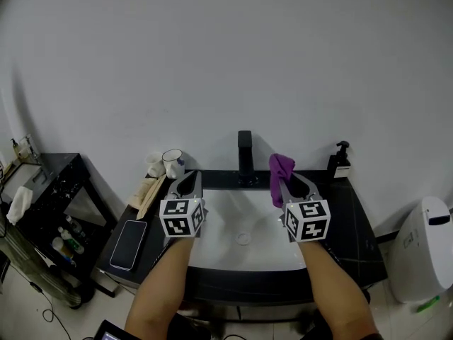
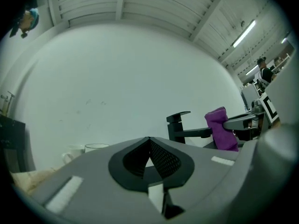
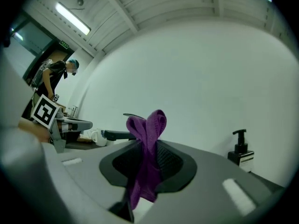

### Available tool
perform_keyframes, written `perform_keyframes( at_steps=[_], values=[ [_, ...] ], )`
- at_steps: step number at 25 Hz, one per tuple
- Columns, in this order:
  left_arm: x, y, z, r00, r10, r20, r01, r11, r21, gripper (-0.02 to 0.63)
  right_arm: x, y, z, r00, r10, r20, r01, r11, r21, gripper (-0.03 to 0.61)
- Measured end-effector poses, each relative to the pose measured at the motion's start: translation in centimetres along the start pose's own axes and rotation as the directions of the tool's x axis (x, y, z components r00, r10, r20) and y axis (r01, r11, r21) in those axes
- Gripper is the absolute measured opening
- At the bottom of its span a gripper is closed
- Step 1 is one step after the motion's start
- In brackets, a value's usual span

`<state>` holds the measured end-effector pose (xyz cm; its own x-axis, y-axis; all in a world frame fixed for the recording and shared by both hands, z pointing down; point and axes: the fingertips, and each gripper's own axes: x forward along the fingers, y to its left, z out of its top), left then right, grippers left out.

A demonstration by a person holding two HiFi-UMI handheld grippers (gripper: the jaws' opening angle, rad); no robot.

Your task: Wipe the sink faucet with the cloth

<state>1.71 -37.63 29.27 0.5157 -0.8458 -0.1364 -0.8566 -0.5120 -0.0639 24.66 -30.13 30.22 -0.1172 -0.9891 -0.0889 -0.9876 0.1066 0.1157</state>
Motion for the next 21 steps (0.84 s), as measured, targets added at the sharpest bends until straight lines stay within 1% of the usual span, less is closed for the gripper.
perform_keyframes(
  at_steps=[4, 8, 11, 14, 21],
  values=[
    [0.1, -0.2, 0.1, 1.0, 0.008, -0.012, -0.007, 1.0, 0.029, 0.017, 0.4, 0.0, -0.9, 1.0, 0.014, -0.019, -0.014, 1.0, -0.008, 0.089],
    [0.1, -0.2, 0.1, 1.0, 0.003, -0.02, -0.003, 1.0, 0.006, 0.017, 0.3, -0.3, -0.6, 1.0, 0.017, 0.001, -0.017, 1.0, 0.006, 0.089],
    [0.1, 0.2, 0.0, 1.0, 0.012, -0.02, -0.012, 1.0, -0.014, 0.017, 0.4, 0.7, -0.8, 0.999, 0.035, -0.006, -0.035, 0.998, -0.044, 0.089],
    [0.0, 0.3, -0.3, 0.999, 0.02, -0.033, -0.02, 1.0, -0.01, 0.017, 0.4, 1.1, -0.9, 0.999, 0.041, -0.01, -0.042, 0.997, -0.072, 0.09],
    [0.0, 0.1, -0.5, 0.999, 0.016, -0.042, -0.016, 1.0, 0.011, 0.018, 0.5, 0.8, -1.2, 0.999, 0.035, -0.016, -0.035, 0.997, -0.064, 0.089]
  ],
)
